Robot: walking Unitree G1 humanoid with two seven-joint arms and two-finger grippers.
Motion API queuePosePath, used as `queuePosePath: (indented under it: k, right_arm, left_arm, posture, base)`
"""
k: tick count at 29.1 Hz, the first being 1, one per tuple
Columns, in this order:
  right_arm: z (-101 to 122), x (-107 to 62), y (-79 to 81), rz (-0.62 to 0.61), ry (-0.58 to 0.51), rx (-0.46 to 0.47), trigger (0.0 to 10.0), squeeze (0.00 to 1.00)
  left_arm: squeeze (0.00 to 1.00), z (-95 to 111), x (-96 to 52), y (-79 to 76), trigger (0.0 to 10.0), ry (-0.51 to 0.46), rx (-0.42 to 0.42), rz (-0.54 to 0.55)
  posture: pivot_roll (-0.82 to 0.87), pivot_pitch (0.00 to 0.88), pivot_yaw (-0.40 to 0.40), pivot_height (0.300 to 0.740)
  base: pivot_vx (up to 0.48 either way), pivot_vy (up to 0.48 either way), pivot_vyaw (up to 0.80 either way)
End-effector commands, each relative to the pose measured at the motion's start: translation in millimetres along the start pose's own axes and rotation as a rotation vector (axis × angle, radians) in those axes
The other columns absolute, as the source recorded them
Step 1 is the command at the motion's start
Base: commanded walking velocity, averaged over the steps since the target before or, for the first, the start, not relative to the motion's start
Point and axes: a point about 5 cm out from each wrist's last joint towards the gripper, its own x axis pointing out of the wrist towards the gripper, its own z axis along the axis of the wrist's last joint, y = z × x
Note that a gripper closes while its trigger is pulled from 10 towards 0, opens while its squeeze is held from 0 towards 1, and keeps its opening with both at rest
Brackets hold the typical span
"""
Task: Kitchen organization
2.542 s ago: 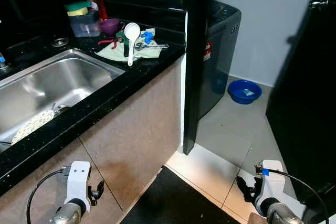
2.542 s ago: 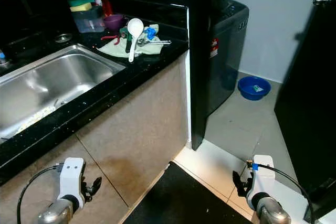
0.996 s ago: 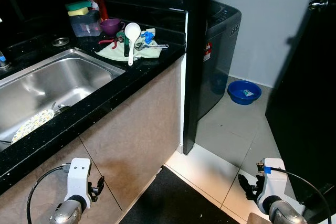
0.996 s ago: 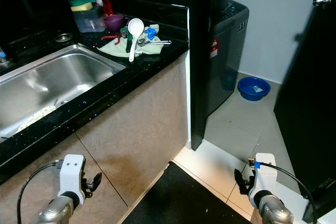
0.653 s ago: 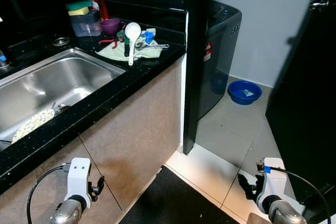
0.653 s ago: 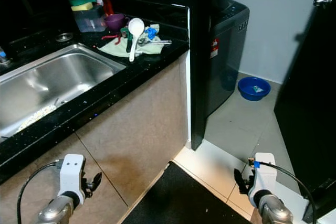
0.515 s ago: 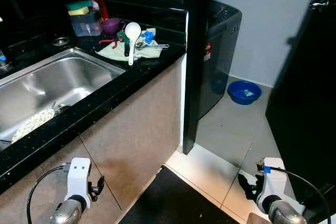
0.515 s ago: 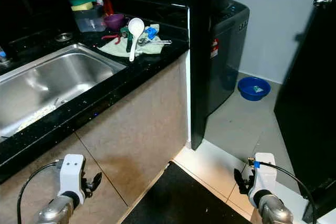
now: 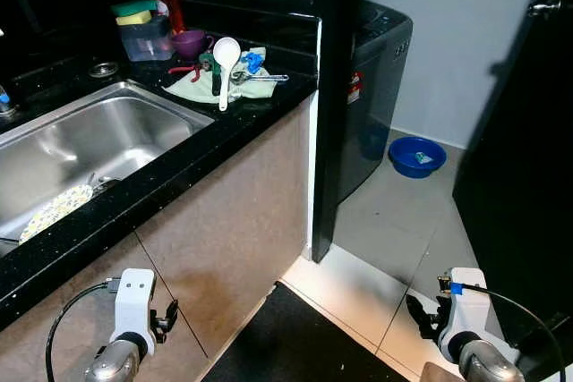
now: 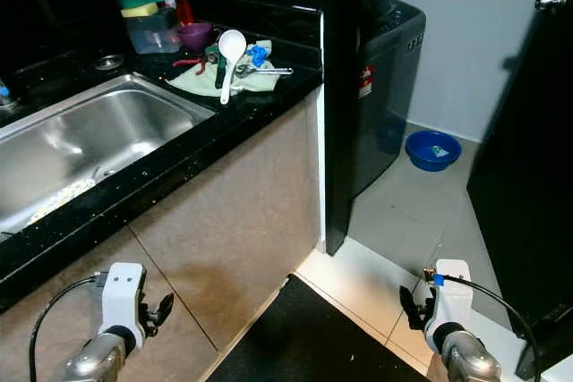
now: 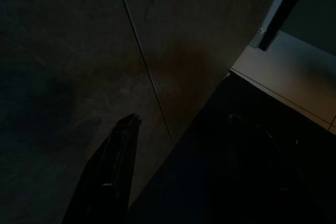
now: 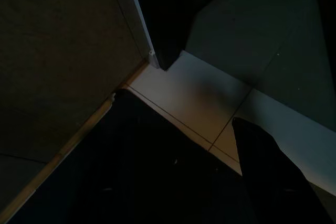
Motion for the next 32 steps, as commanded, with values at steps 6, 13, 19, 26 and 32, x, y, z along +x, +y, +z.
queuePosePath:
  k: [6,13,19,26,32]
  right_arm:
    - [-0.5,0.1,2.0,0.010,-0.006,-0.004,10.0,0.00]
    - [0.3,0.2,2.4,0.010,-0.008,-0.004,10.0,0.00]
    - [-0.5,0.1,2.5,0.011,-0.006,-0.005,10.0,0.00]
    - [-2.1,-0.5,2.8,0.017,-0.004,-0.008,10.0,0.00]
    - [-2.2,-0.9,3.1,0.029,-0.006,-0.016,10.0,0.00]
  left_arm:
    - [0.00,-2.4,-2.0,2.4,10.0,0.009,0.001,0.006]
    - [0.00,-2.0,-1.6,2.0,10.0,0.010,0.001,0.005]
    - [0.00,-2.4,-1.8,2.0,10.0,0.011,0.000,0.004]
    - [0.00,-4.2,-2.2,1.0,10.0,0.015,0.001,0.002]
    - [0.00,-4.8,-2.0,-0.7,10.0,0.016,-0.001,0.001]
  posture:
    - [-0.04,0.030,0.056,0.740]
    - [-0.04,0.030,0.057,0.740]
    - [-0.04,0.020,0.056,0.740]
    - [-0.04,0.000,0.054,0.740]
    - [-0.04,0.000,0.049,0.740]
  base:
    - [0.000,0.000,0.00]
    - [0.000,0.000,0.00]
    - [0.000,0.000,0.00]
    - [0.000,0.000,0.00]
    - [0.000,0.000,0.00]
